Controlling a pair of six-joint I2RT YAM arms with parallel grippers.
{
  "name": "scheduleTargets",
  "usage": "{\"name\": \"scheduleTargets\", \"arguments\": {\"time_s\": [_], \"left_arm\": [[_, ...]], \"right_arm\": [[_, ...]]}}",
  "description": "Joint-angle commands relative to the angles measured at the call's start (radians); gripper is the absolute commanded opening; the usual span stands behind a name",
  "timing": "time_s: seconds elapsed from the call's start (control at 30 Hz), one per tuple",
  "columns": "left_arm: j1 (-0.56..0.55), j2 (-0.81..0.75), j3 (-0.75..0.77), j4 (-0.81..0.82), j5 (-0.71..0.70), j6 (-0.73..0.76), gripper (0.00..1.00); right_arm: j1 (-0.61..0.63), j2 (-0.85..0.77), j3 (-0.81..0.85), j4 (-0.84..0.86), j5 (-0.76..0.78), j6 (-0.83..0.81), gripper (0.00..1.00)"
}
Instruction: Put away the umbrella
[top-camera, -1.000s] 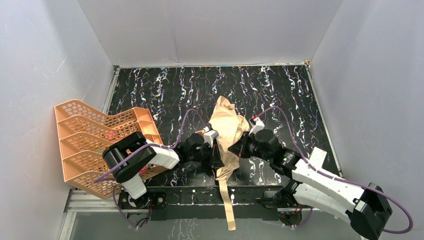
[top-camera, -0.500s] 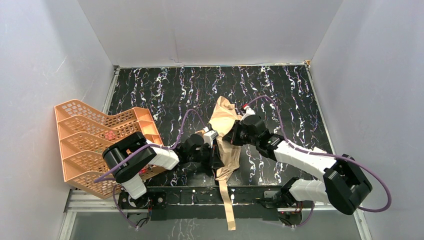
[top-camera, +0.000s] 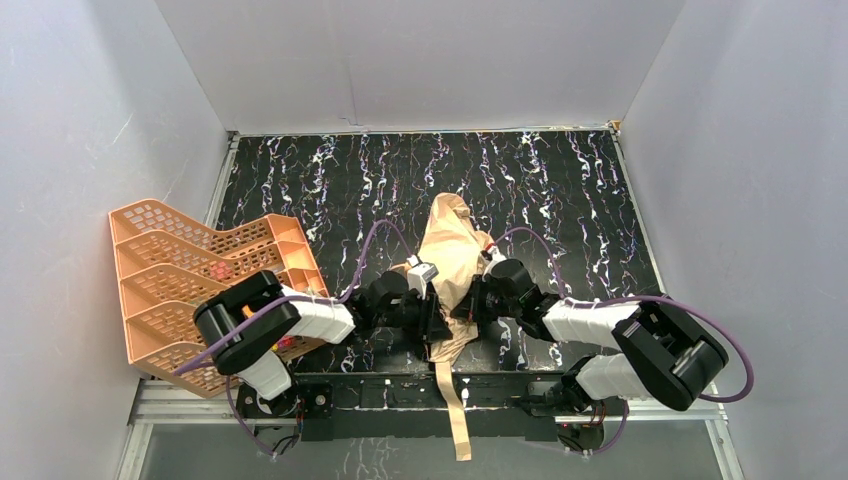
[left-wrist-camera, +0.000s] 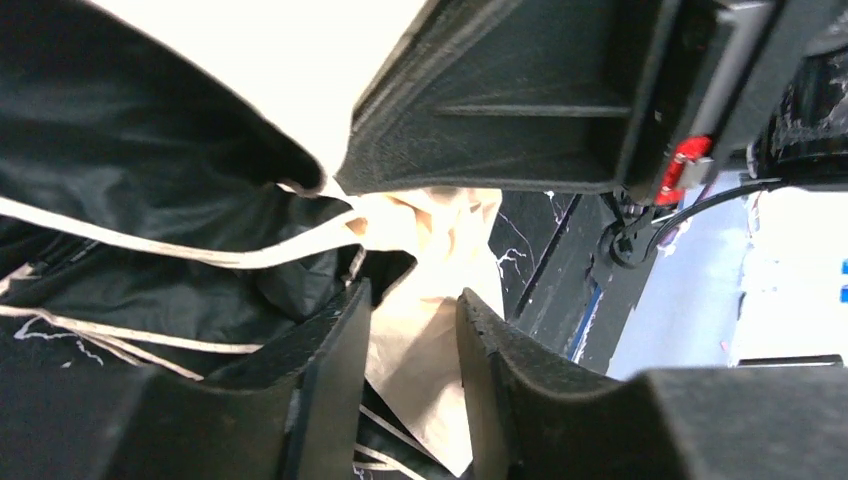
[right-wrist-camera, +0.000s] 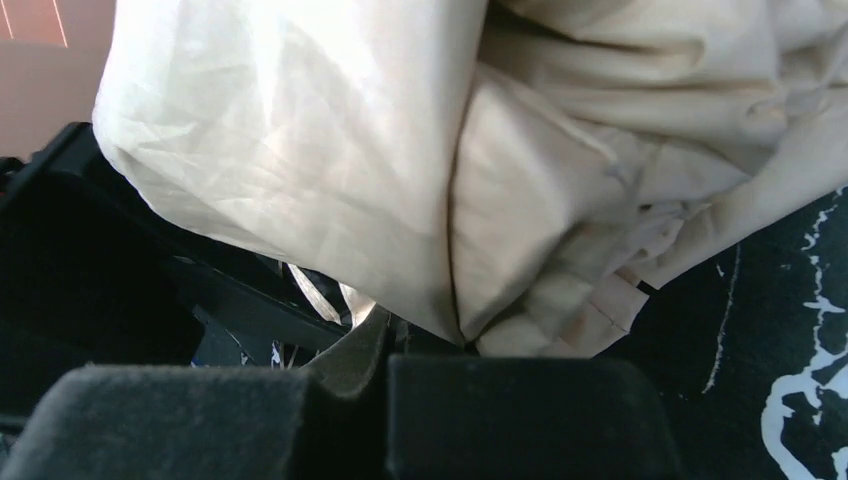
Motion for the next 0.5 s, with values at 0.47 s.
{"name": "scheduleTargets", "arguments": {"time_s": [0.47], "left_arm": [[0.169,-0.377,0.289,-0.630,-0.196,0.113,0.72]], "right_arm": [[0.012,0.040,-0.096,-0.020,0.096,-0.003,0.00]]}}
